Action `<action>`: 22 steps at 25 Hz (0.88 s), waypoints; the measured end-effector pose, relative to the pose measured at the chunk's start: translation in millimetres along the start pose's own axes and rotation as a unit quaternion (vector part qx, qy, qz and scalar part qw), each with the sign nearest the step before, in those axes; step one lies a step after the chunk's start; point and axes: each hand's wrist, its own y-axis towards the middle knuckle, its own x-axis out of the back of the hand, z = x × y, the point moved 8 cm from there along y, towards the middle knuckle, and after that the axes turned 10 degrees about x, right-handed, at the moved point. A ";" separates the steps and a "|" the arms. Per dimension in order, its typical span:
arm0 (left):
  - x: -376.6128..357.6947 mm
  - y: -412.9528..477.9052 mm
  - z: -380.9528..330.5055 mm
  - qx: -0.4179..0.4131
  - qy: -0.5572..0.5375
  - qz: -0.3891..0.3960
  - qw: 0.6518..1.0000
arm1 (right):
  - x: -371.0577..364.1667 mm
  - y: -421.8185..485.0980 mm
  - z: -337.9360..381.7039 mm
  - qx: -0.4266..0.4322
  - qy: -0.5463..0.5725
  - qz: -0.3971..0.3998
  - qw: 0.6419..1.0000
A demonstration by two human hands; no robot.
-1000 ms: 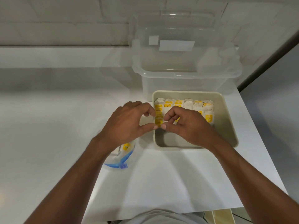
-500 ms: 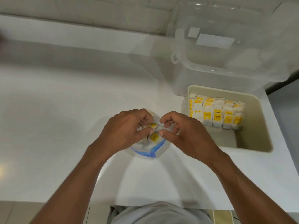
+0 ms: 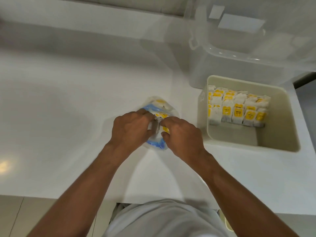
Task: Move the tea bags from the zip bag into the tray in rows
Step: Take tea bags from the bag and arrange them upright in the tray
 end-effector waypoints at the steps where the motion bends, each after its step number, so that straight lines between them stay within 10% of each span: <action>1: -2.1 2.2 -1.9 0.000 0.016 -0.007 1.000 | 0.5 0.9 0.2 -0.005 0.006 -0.009 1.000; 22: -5.8 2.4 -19.3 -0.047 0.070 -0.041 0.996 | -0.2 2.3 -16.9 -0.008 0.088 0.039 0.995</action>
